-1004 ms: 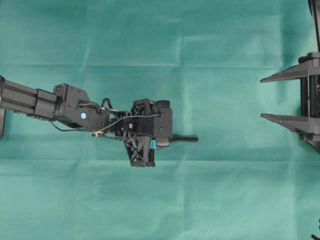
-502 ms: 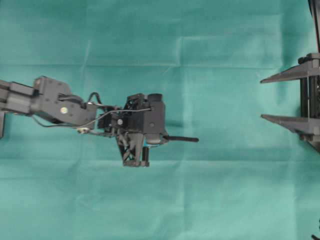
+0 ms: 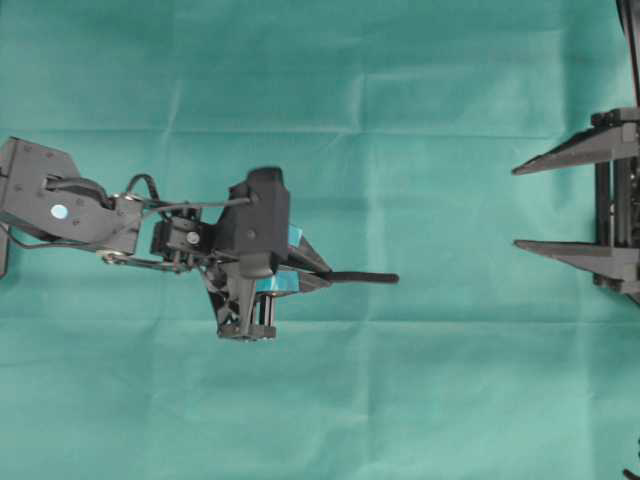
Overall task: Peel off the Velcro with your right arm.
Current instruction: 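Raise the strap upright with the left gripper toward the center, then move the open right gripper toward the strap's free top end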
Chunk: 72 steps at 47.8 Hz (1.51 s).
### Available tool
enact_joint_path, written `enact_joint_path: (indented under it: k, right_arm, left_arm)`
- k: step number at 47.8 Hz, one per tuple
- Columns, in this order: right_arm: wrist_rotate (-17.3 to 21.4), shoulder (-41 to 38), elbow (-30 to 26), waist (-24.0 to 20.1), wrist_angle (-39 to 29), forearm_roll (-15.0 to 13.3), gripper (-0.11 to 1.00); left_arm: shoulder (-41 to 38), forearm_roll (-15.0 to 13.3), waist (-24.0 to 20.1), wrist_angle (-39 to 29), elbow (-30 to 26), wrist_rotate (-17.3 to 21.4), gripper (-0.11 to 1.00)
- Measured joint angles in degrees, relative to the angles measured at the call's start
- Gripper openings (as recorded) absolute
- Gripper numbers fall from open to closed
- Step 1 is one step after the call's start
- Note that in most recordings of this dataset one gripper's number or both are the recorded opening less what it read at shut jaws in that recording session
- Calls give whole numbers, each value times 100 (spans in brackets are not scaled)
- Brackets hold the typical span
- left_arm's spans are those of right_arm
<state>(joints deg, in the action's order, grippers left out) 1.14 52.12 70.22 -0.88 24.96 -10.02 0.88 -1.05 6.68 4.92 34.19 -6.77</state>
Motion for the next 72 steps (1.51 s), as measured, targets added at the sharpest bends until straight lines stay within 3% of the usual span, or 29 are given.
enact_joint_path:
  k: [22, 32, 47, 72]
  right_arm:
    - [-246, -1301, -721, 0, -149, -571, 59]
    - [-580, -1714, -923, 0, -114, -589, 59]
    - [-1169, -2435, -1169, 0, 325, -589, 59]
    - [-1248, -3032, -1274, 0, 1020, -598, 59]
  left_arm:
    - [756, 0, 9, 1459, 765, -1160, 10]
    - [1046, -26, 0, 2232, 1230, -1784, 10]
    - [1072, -35, -44, 2452, 1362, -2751, 10]
    - [1099, -70, -185, 2988, 1573, -2848, 10]
